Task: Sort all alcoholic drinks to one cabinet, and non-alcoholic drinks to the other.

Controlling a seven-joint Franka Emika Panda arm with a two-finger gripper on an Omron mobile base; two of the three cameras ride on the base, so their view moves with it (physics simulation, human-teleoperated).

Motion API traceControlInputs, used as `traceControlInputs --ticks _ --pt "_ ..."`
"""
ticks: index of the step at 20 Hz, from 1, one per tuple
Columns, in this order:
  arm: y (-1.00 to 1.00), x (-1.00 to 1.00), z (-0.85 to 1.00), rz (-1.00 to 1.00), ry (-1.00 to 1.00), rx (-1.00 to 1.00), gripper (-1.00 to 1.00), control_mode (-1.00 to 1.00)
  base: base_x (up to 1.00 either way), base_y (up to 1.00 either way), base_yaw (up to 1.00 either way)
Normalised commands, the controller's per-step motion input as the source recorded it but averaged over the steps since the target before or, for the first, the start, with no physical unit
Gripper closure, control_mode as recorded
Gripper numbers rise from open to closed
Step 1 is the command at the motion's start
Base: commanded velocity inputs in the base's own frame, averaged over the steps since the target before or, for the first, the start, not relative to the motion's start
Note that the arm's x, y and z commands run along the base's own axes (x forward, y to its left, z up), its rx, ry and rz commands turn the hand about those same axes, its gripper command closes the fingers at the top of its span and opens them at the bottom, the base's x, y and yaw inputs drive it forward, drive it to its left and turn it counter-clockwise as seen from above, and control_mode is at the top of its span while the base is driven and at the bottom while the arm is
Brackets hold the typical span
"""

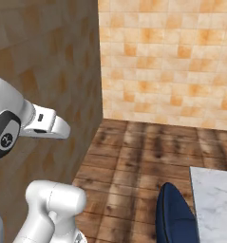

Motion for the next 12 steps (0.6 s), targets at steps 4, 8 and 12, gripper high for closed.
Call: traceControlInputs --ticks 4,8,12 --pt "0.00 0.00 0.00 0.00 0.00 0.00 -1.00 1.00 1.00 0.00 -0.13" --pt "0.00 0.00 0.00 0.00 0.00 0.00 -1.00 1.00 1.00 0.00 -0.14" --pt "0.00 0.00 0.00 0.00 0.00 0.00 -1.00 1.00 1.00 0.00 -0.28"
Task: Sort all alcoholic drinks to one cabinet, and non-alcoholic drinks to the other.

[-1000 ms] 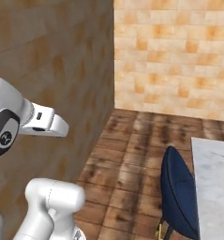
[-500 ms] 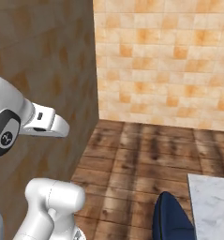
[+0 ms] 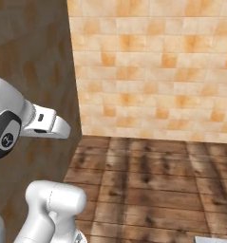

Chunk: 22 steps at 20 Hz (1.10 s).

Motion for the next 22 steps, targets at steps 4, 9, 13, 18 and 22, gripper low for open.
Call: traceControlInputs --ticks 4,9,13,18,22 --pt "0.00 0.00 0.00 0.00 0.00 0.00 -1.00 1.00 0.71 0.00 -0.56" --pt "0.00 0.00 0.00 0.00 0.00 0.00 -1.00 1.00 0.35 0.02 -0.72" --pt "0.00 0.00 0.00 0.00 0.00 0.00 -1.00 1.00 0.12 0.19 -0.89" --pt "0.00 0.00 0.00 0.00 0.00 0.00 -1.00 1.00 0.06 0.27 -0.95" --pt "0.00 0.00 0.00 0.00 0.00 0.00 -1.00 1.00 0.17 0.45 -0.88"
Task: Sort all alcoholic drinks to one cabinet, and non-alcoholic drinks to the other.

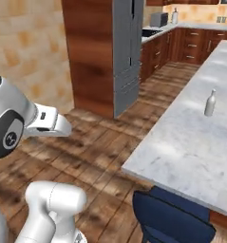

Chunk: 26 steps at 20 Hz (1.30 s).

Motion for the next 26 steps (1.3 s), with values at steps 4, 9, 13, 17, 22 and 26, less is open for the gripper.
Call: traceControlInputs --ticks 4,9,13,17,22,26 --pt "0.00 0.00 0.00 0.00 0.00 0.00 -1.00 1.00 0.53 0.75 -0.75" --pt "0.00 0.00 0.00 0.00 0.00 0.00 -1.00 1.00 0.95 0.99 -0.50" --pt "0.00 0.00 0.00 0.00 0.00 0.00 -1.00 1.00 0.94 0.98 -0.37" --pt "0.00 0.00 0.00 0.00 0.00 0.00 -1.00 1.00 1.00 0.61 -0.44" --pt "0.00 0.00 0.00 0.00 0.00 0.00 -1.00 1.00 1.00 0.49 -0.48" --pt "0.00 0.00 0.00 0.00 0.00 0.00 -1.00 1.00 0.89 0.31 -0.55"
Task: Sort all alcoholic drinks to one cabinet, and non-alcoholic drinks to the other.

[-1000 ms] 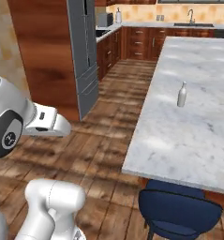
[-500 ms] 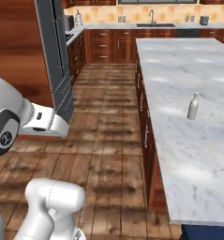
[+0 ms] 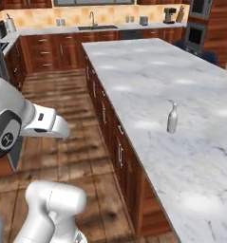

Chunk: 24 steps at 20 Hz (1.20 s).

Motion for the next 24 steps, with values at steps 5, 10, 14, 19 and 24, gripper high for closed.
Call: traceControlInputs --ticks 5,10,14,19,24 --pt "0.00 0.00 0.00 0.00 0.00 0.00 -1.00 1.00 0.68 0.25 -0.61" --pt "0.00 0.00 0.00 0.00 0.00 0.00 -1.00 1.00 0.41 0.02 -0.68" --pt "0.00 0.00 0.00 0.00 0.00 0.00 -1.00 1.00 0.46 0.23 -0.67" --pt "0.00 0.00 0.00 0.00 0.00 0.00 -1.00 1.00 0.35 0.47 -0.58" --pt "0.00 0.00 0.00 0.00 0.00 0.00 -1.00 1.00 0.31 0.44 -0.54"
